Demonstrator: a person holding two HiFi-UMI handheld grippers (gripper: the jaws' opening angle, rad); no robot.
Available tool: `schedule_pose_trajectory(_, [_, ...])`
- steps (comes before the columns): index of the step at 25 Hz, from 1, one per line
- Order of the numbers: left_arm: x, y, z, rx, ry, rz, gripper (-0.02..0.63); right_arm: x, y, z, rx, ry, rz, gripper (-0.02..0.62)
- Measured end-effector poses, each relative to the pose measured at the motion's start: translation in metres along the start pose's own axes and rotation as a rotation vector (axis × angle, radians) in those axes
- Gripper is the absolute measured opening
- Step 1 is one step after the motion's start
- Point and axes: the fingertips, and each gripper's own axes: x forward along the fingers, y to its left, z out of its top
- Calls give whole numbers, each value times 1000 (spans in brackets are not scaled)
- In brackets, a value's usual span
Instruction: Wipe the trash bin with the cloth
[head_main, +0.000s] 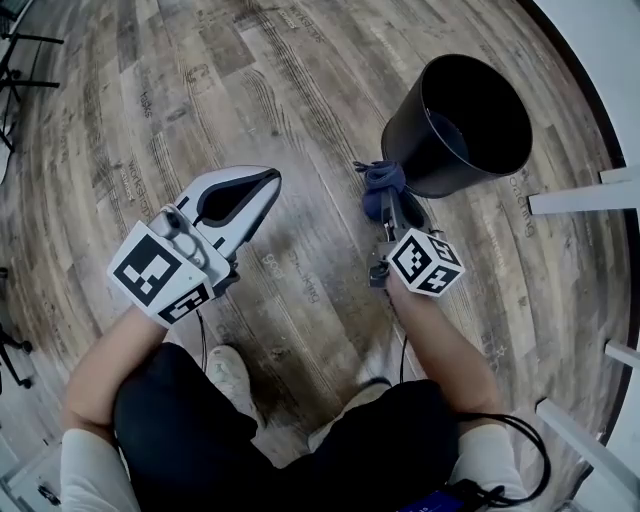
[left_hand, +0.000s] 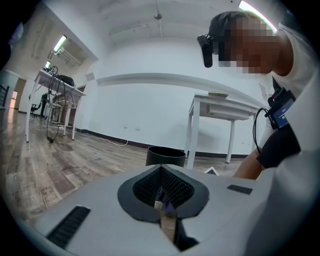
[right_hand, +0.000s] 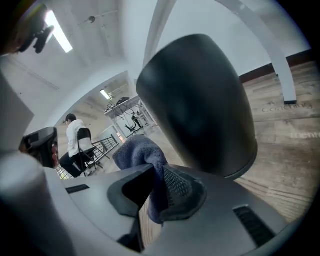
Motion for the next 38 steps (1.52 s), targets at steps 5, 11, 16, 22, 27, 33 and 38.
schedule_pose_trajectory(5, [-3,5,-2,-17,0,-1,9,39,-2,5,66,17,-37,44])
schedule_pose_trajectory(11, [-1,2,-6,-24,11,-22,9,24,-32,-1,35,21,-100,44])
schedule_pose_trajectory(16, [3,0,-5,-31,7,-31,9,-20,-76,-2,-13,19,-161,46])
schedule_pose_trajectory(22, [10,-8,-8,-32,23,-52,9,-66,-150,33,107,-104,-314,45])
schedule_pose_trajectory(27, [13,-10,-9,-30,32,-48,9,-65,-198,71,135,-169,-375,44])
schedule_pose_trajectory(33, [13,-11,-10,-32,40,-43,9,-58,-209,103,106,-205,-390,44])
schedule_pose_trajectory(38, [13,-9,-9,-41,32,-38,9,-88,-179,80,145,-204,-311,44])
